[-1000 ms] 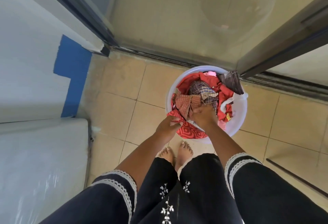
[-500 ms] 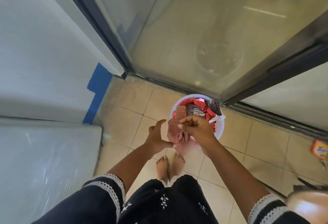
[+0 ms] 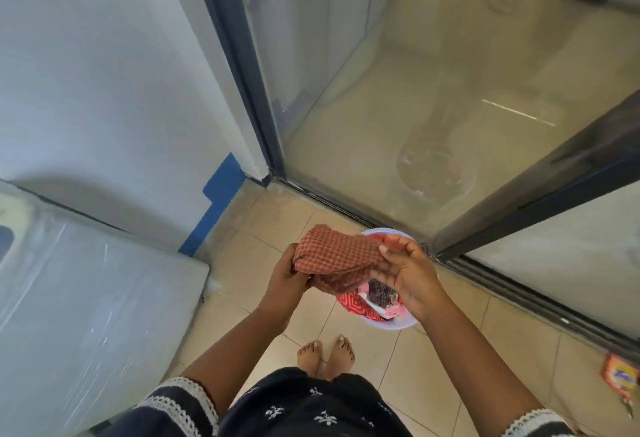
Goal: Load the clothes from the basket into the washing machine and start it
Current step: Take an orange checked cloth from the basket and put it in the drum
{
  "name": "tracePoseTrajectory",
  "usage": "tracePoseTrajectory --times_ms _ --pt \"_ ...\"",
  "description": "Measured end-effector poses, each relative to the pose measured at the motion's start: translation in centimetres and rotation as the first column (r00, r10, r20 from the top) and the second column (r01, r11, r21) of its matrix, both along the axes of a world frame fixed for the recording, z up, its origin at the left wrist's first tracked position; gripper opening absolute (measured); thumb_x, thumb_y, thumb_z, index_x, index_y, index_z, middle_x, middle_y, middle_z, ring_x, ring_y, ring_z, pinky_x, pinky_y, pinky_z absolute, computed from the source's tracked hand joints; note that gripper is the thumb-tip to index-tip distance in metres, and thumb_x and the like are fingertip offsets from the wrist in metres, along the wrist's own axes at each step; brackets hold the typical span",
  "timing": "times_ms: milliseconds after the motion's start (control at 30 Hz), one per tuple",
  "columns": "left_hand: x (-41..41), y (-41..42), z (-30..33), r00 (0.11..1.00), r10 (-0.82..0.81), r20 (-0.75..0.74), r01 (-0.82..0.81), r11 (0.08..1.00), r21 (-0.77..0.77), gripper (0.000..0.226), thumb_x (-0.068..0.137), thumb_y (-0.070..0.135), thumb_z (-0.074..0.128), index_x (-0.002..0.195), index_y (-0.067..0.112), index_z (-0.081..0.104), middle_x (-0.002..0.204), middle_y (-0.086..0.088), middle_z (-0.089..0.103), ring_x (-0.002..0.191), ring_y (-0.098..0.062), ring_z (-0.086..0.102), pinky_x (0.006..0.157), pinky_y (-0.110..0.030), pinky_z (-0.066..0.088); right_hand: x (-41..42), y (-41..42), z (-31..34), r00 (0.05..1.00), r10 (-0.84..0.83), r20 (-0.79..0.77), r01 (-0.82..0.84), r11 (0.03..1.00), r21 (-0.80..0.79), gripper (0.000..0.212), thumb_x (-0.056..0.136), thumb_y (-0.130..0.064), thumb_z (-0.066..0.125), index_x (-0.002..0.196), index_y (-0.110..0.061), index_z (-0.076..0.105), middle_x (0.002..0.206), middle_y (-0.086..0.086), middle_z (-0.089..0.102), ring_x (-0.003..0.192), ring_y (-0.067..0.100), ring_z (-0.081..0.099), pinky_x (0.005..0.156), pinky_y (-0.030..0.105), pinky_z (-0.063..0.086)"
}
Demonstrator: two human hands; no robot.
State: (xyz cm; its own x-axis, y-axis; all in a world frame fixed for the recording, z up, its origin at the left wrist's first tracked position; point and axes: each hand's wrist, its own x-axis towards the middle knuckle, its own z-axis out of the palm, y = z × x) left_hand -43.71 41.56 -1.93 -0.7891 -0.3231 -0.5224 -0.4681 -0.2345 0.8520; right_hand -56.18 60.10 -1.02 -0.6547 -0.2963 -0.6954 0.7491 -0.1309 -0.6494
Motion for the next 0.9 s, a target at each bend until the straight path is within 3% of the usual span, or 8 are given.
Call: tracePoseTrajectory --times_ms 67,233,333,433,533,667,800,900 --pt "0.5 -0.5 1.1 0.998 0.048 -0.030 -0.046 0.996 0.079 0.023 0.102 0.022 0.049 0.124 0.028 0.055 0.121 -0.001 0.067 0.110 -0.016 0.065 0.091 -0.032 0.056 1.0 -0.9 -0.7 0.993 0.109 0.048 -0.109 0.994 0.004 0.032 0.092 0.002 0.062 0.122 -0.008 0.055 0.107 0.015 0.069 0.074 0.022 0.073 0.064 0.035 0.060" --pt "2.5 -1.9 2.2 0.971 0.221 -0.094 -0.194 0.951 0.239 0.033 0.101 0.024 0.045 0.132 0.027 0.054 0.121 -0.005 0.070 0.107 -0.021 0.068 0.083 -0.034 0.057 4.2 -4.4 -1.6 0.913 0.388 0.124 -0.386 0.922 -0.043 0.037 0.094 -0.027 0.065 0.129 -0.024 0.056 0.126 0.010 0.067 0.106 0.029 0.068 0.093 0.051 0.054" --pt "4.2 -3.1 2.9 0.961 0.263 -0.089 -0.236 0.943 0.234 0.041 0.092 0.035 0.050 0.131 0.027 0.056 0.120 -0.001 0.071 0.112 -0.017 0.066 0.088 -0.031 0.054 5.9 -6.7 -1.2 0.874 0.460 0.156 -0.432 0.883 -0.181 0.042 0.095 -0.043 0.059 0.134 -0.027 0.053 0.134 0.010 0.062 0.118 0.035 0.063 0.096 0.062 0.050" --pt "6.3 -5.2 2.4 0.988 0.151 -0.036 -0.150 0.988 0.025 0.031 0.098 0.044 0.052 0.128 0.039 0.059 0.129 0.005 0.064 0.121 -0.015 0.059 0.105 -0.038 0.046 7.1 -9.6 -0.1 0.880 0.449 0.152 -0.401 0.876 -0.267 0.043 0.095 -0.030 0.058 0.135 -0.017 0.054 0.131 0.018 0.063 0.121 0.039 0.060 0.092 0.056 0.053" --pt "8.5 -7.7 2.2 0.998 0.037 0.049 -0.035 0.998 -0.051 0.039 0.089 0.048 0.056 0.127 0.042 0.054 0.136 -0.002 0.053 0.117 -0.020 0.058 0.103 -0.047 0.050 7.8 -12.8 0.8 0.881 0.463 0.102 -0.426 0.867 -0.259 0.036 0.092 -0.011 0.057 0.128 -0.009 0.058 0.120 0.018 0.069 0.111 0.036 0.066 0.086 0.050 0.058" --pt "12.5 -11.7 2.2 0.976 0.203 0.075 -0.202 0.979 -0.021 0.071 0.094 0.017 0.063 0.145 0.041 0.020 0.134 0.001 0.046 0.108 -0.016 0.061 0.087 -0.037 0.058 9.5 -18.1 1.1 0.853 0.521 0.026 -0.516 0.851 -0.097 0.034 0.094 0.003 0.053 0.126 -0.007 0.058 0.112 0.013 0.072 0.102 0.029 0.068 0.079 0.041 0.060" --pt "18.2 -17.3 2.8 0.967 0.254 0.028 -0.255 0.956 0.146 0.066 0.089 0.005 0.065 0.136 0.041 0.035 0.133 -0.001 0.052 0.109 -0.023 0.066 0.086 -0.036 0.059 13.5 -24.6 1.1 0.814 0.580 -0.023 -0.581 0.814 -0.017 0.032 0.095 0.005 0.053 0.124 -0.008 0.058 0.106 0.009 0.074 0.101 0.027 0.068 0.087 0.044 0.056" --pt "22.2 -21.3 3.8 0.919 0.394 -0.014 -0.370 0.875 0.312 0.049 0.091 0.017 0.066 0.134 0.030 0.047 0.130 -0.006 0.061 0.112 -0.026 0.066 0.091 -0.043 0.057 16.7 -29.6 1.4 0.747 0.662 -0.070 -0.663 0.749 0.007 0.033 0.093 0.004 0.056 0.121 -0.011 0.060 0.112 0.009 0.074 0.107 0.027 0.068 0.093 0.043 0.054"
